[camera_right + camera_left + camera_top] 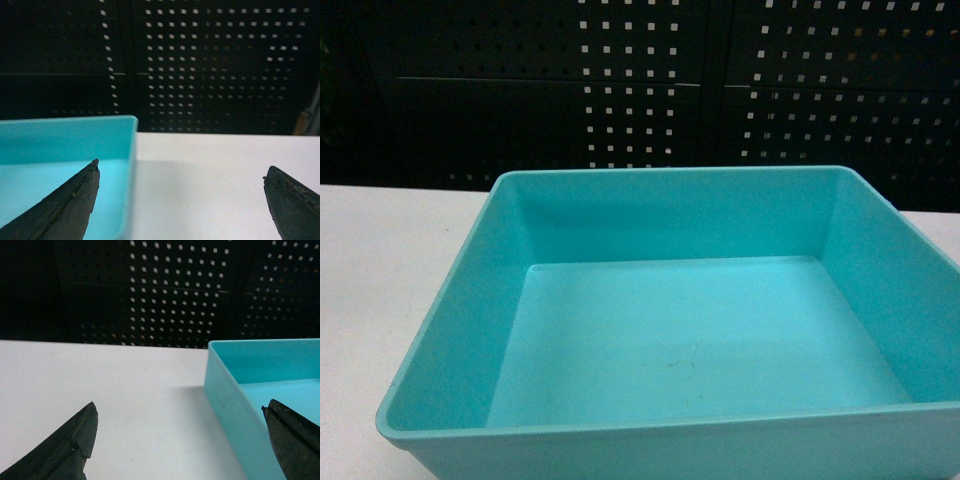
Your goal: Stack blue boxes stably on right
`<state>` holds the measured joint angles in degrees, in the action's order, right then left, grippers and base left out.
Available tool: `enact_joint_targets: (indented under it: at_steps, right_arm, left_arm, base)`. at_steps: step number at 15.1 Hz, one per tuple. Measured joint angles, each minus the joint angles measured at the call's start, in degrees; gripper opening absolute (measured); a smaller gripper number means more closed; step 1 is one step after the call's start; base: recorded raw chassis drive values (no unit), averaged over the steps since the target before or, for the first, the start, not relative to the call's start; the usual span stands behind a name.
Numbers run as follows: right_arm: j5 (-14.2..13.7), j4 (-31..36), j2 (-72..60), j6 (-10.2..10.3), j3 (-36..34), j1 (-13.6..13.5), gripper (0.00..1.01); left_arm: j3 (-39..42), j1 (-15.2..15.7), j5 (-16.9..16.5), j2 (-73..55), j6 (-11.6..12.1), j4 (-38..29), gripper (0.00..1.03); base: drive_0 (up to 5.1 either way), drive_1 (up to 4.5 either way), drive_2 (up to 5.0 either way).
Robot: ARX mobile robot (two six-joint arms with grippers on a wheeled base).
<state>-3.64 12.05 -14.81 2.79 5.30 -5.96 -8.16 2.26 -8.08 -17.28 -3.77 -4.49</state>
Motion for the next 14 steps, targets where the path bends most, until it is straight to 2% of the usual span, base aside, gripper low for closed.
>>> enact_joint_targets:
  at_steps: [1,2,3,4,5,6,7,8,9,10,11,14]
  right_arm:
    - [0.66,4.48,-9.31,1.75,5.92,-1.79,0.98]
    - [5.20,-0.09,-25.81,5.20,22.82,-2.43,0.98]
    - [9.25,-9.27,-40.83,6.78,37.05,-4.48,0.98]
    - [10.99,-17.92,-54.71,6.69,48.06,-5.77,0.98]
    - [7.41,-21.59,-64.52,5.51,53.99,-6.03,0.98]
    - [3.10,-21.75,-72.24,3.87,57.00,-6.05,0.98]
    - [-1.05,-19.67,-76.06,2.95,56.52,-6.05,0.98]
    - [-2.32,-19.43,-76.04,2.49,55.89,-6.03,0.98]
    - [-2.40,-18.88,-74.86,2.25,56.04,-6.03,0.98]
    - [-2.40,-18.71,-73.83,2.03,56.35,-6.05,0.98]
    - [-2.38,-18.67,-73.50,1.84,56.54,-6.05,0.98]
    - [-2.38,-18.86,-73.66,1.70,56.54,-6.05,0.98]
  left_arm:
    - [-7.06,0.52,-4.24,-9.29,-2.16,-2.51,0.98]
    - [-20.50,3.10,-11.28,-21.92,-5.51,-0.50,0.98]
    - [-33.86,5.51,-16.35,-34.27,-7.21,5.20,0.98]
    - [-45.97,5.29,-20.44,-45.68,-7.87,15.39,0.98]
    - [-53.92,3.85,-21.81,-54.14,-7.69,24.11,0.98]
    - [-58.31,2.10,-19.52,-61.31,-6.27,28.24,0.98]
    - [-56.70,0.74,-15.65,-64.89,-4.31,24.68,0.98]
    - [-49.96,0.33,-13.11,-62.34,-1.55,16.44,0.98]
    - [-45.72,0.28,-12.85,-58.34,-0.24,11.30,0.98]
    - [-44.81,0.31,-12.87,-55.45,0.42,7.48,0.98]
    - [-46.25,0.31,-12.87,-54.14,1.20,5.90,0.98]
    - [-45.62,0.42,-12.63,-56.22,1.60,6.97,0.98]
  base:
    - [0.0,0.00,0.0]
    - [0.0,0.00,0.0]
    - [0.0,0.00,0.0]
    - [0.0,0.00,0.0]
    - [0.0,0.00,0.0]
    - [0.0,0.00,0.0]
    - [0.0,0.00,0.0]
    - [0.0,0.00,0.0]
    - [0.0,0.00,0.0]
    - [0.0,0.00,0.0]
    - [0.0,0.00,0.0]
    - [0.0,0.00,0.0]
